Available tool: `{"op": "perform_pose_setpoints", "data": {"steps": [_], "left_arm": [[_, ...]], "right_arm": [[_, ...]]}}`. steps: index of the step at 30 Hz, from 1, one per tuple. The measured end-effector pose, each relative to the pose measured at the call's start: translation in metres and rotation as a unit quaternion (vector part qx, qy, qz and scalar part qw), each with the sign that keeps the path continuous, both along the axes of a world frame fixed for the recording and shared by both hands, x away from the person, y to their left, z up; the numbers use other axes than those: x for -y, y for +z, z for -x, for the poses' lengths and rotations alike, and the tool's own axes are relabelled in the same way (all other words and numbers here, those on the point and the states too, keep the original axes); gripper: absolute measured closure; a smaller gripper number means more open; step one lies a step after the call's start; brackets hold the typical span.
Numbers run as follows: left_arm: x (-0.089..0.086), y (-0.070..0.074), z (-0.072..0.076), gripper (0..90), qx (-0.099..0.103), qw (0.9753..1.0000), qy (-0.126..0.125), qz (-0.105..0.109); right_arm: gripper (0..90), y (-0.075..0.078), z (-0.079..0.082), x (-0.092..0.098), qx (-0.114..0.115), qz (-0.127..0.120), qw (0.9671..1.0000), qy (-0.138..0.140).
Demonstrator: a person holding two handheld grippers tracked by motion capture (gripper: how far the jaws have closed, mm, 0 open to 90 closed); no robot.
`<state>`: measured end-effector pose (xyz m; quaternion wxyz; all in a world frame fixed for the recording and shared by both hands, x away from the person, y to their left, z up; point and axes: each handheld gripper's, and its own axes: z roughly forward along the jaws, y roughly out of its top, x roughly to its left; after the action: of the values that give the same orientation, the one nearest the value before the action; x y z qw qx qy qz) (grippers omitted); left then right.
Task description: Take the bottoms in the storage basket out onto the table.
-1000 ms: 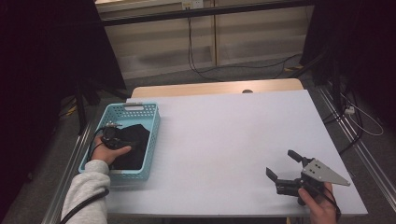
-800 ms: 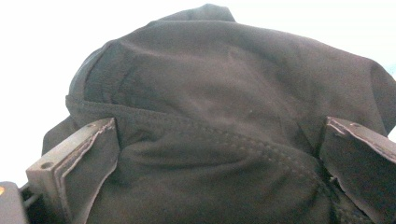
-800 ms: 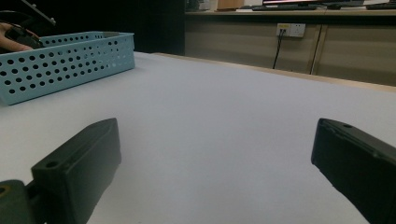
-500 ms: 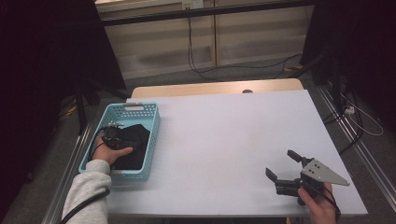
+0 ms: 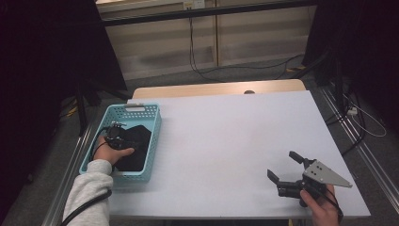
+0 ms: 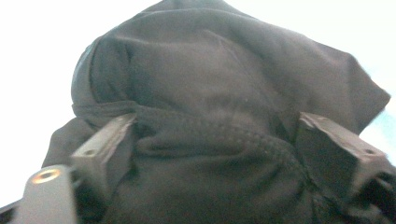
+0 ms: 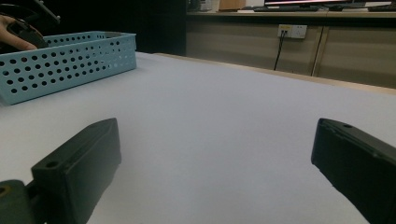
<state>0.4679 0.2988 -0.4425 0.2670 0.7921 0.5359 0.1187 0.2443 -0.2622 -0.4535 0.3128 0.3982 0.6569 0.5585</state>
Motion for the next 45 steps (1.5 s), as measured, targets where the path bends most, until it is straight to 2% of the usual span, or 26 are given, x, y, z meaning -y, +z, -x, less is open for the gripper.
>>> {"op": "perform_pose_setpoints", "data": {"steps": [3,4,5,6,11,19,23,24,28,30,32,34,36,37,38,39,40,45], "left_arm": [[0.000,0.001,0.000,34.1,0.003,1.0000,-0.003,0.009],[0.000,0.001,0.001,34.1,0.004,0.9999,-0.009,0.013],[0.000,0.002,0.001,38.7,0.004,0.9997,-0.011,0.021],[0.000,0.002,0.001,47.2,0.004,0.9995,-0.015,0.027],[0.001,0.002,0.001,54.7,0.000,0.9993,-0.021,0.031],[0.000,0.004,0.000,60.3,-0.008,0.9988,-0.019,0.045],[0.001,0.006,-0.001,61.3,-0.006,0.9992,-0.024,0.032],[0.001,0.008,-0.002,61.6,-0.011,0.9993,-0.021,0.030],[0.003,0.012,-0.004,62.8,-0.012,0.9997,-0.012,0.018],[0.002,0.014,-0.004,63.5,-0.012,0.9997,-0.006,0.019],[0.000,0.018,-0.005,64.6,-0.017,0.9996,0.000,0.022],[-0.003,0.025,-0.006,66.6,-0.008,0.9997,0.007,0.022],[-0.007,0.033,-0.007,73.3,-0.001,0.9992,0.023,0.033],[-0.007,0.033,-0.007,75.2,-0.001,0.9992,0.023,0.033],[-0.011,0.040,-0.008,75.6,0.000,0.9987,0.026,0.044],[-0.011,0.040,-0.008,75.9,0.000,0.9987,0.026,0.044],[-0.013,0.044,-0.008,76.1,0.002,0.9991,0.027,0.034],[-0.013,0.052,-0.008,76.8,0.004,0.9992,0.025,0.030]], "right_arm": [[0.3,0.000,0.000,0.000,0.000,0.000,1.0000,0.000],[0.3,0.000,0.000,0.000,0.000,0.000,1.0000,0.000],[0.3,0.000,0.000,0.000,-0.001,0.000,1.0000,0.000],[0.3,0.000,0.000,-0.001,-0.001,0.000,1.0000,-0.001],[0.3,0.000,0.000,-0.001,-0.001,0.000,1.0000,-0.001],[0.3,-0.001,0.000,0.000,-0.002,0.000,1.0000,-0.001],[0.4,-0.001,-0.001,0.000,-0.003,0.000,1.0000,-0.003],[0.4,-0.001,-0.001,0.000,-0.002,0.000,1.0000,-0.003],[0.4,-0.001,-0.001,0.000,-0.002,-0.001,1.0000,-0.002],[0.4,-0.001,-0.001,0.000,-0.003,-0.003,1.0000,-0.005],[0.4,-0.001,-0.001,0.001,-0.004,-0.003,1.0000,-0.007],[0.4,0.000,0.000,0.001,-0.003,-0.005,1.0000,-0.008],[0.4,-0.001,-0.001,0.002,-0.003,-0.003,1.0000,-0.007],[0.4,-0.001,-0.001,0.002,-0.003,-0.002,1.0000,-0.007],[0.4,-0.001,-0.001,0.002,-0.004,-0.002,1.0000,-0.007],[0.4,-0.001,-0.001,0.002,-0.003,-0.002,1.0000,-0.006],[0.4,-0.001,-0.001,0.002,-0.003,-0.002,1.0000,-0.006],[0.4,-0.001,-0.001,0.001,-0.004,-0.003,1.0000,-0.005]]}}
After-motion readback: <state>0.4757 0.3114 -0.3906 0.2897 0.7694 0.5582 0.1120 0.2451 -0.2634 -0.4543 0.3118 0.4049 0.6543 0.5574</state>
